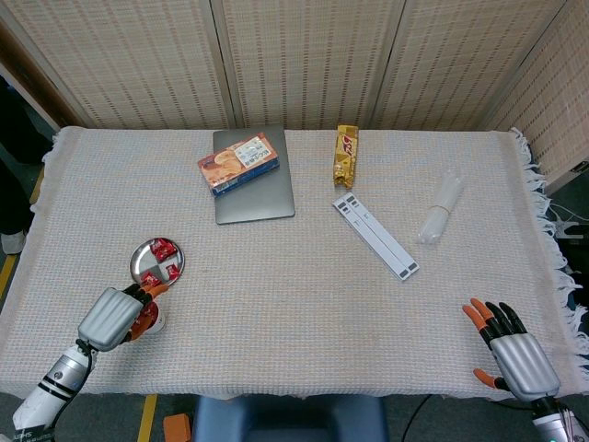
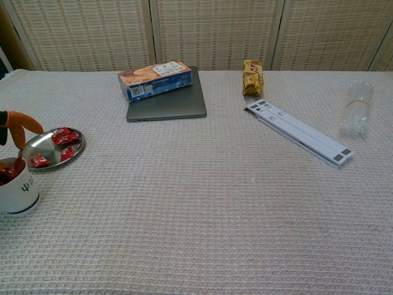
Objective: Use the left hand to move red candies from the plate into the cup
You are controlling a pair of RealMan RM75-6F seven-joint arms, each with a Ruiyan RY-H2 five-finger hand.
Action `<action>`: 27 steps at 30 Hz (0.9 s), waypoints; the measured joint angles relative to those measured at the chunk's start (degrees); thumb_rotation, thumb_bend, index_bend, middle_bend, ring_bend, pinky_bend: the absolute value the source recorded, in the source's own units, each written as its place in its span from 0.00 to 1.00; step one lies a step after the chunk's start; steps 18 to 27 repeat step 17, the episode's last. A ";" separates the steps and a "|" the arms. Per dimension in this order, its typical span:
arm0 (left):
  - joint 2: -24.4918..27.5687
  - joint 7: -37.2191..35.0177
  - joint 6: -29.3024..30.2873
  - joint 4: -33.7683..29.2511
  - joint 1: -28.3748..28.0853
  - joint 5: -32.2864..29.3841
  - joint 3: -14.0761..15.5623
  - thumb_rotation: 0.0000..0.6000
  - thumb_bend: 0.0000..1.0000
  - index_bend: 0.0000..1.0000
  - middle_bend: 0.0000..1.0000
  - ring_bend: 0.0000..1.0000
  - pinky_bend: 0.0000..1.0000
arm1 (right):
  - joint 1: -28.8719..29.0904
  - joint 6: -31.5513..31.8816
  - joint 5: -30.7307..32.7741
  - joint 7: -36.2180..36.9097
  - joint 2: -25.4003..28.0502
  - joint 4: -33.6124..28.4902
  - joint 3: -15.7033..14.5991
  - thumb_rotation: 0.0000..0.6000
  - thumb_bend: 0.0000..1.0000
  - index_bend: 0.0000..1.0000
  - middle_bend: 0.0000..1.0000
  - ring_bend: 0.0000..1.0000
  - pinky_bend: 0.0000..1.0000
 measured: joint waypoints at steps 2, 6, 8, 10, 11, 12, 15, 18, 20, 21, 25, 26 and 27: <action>0.35 -0.96 0.93 -0.22 0.30 0.28 -0.11 1.00 0.39 0.20 0.35 0.38 1.00 | -0.05 0.11 0.02 0.01 -0.01 0.01 0.05 1.00 0.06 0.00 0.00 0.00 0.00; 1.37 -4.19 3.78 -0.64 1.35 1.46 -0.01 1.00 0.39 0.18 0.28 0.33 0.82 | -0.14 0.61 -0.06 -0.03 -0.20 0.19 0.26 1.00 0.06 0.00 0.00 0.00 0.00; 2.00 -7.44 6.03 -0.65 2.38 2.25 0.37 1.00 0.40 0.16 0.21 0.25 0.61 | -0.32 1.50 -0.27 0.03 -0.46 0.51 0.51 1.00 0.06 0.00 0.00 0.00 0.00; 2.42 -10.42 8.90 -0.23 3.98 2.74 0.85 1.00 0.41 0.14 0.17 0.17 0.41 | -0.63 2.77 -0.54 0.16 -0.85 1.00 0.80 1.00 0.06 0.00 0.00 0.00 0.00; 2.54 -12.09 11.22 0.39 5.44 2.92 1.20 1.00 0.41 0.14 0.15 0.13 0.33 | -0.78 3.34 -0.69 0.23 -1.05 1.25 0.92 1.00 0.06 0.00 0.00 0.00 0.00; 2.52 -13.33 13.10 1.08 6.74 2.99 1.48 1.00 0.41 0.13 0.14 0.11 0.30 | -0.93 3.86 -0.85 0.29 -1.27 1.53 1.04 1.00 0.06 0.00 0.00 0.00 0.00; 1.96 -18.12 18.90 4.80 11.34 2.80 2.24 1.00 0.42 0.09 0.09 0.06 0.26 | -1.25 4.70 -1.36 0.44 -1.90 2.30 1.32 1.00 0.06 0.00 0.00 0.00 0.00; 1.89 -20.21 20.67 7.06 13.16 2.78 2.71 1.00 0.42 0.07 0.06 0.03 0.25 | -1.23 4.68 -1.47 0.48 -2.11 2.62 1.39 1.00 0.06 0.00 0.00 0.00 0.00; 1.89 -20.21 20.67 7.06 13.16 2.78 2.71 1.00 0.42 0.07 0.06 0.03 0.25 | -1.23 4.68 -1.47 0.48 -2.11 2.62 1.39 1.00 0.06 0.00 0.00 0.00 0.00; 1.89 -20.21 20.67 7.06 13.16 2.78 2.71 1.00 0.42 0.07 0.06 0.03 0.25 | -1.23 4.68 -1.47 0.48 -2.11 2.62 1.39 1.00 0.06 0.00 0.00 0.00 0.00; 1.89 -20.21 20.67 7.06 13.16 2.78 2.71 1.00 0.42 0.07 0.06 0.03 0.25 | -1.23 4.68 -1.47 0.48 -2.11 2.62 1.39 1.00 0.06 0.00 0.00 0.00 0.00; 1.89 -20.21 20.67 7.06 13.16 2.78 2.71 1.00 0.42 0.07 0.06 0.03 0.25 | -1.23 4.68 -1.47 0.48 -2.11 2.62 1.39 1.00 0.06 0.00 0.00 0.00 0.00; 1.89 -20.21 20.67 7.06 13.16 2.78 2.71 1.00 0.42 0.07 0.06 0.03 0.25 | -1.23 4.68 -1.47 0.48 -2.11 2.62 1.39 1.00 0.06 0.00 0.00 0.00 0.00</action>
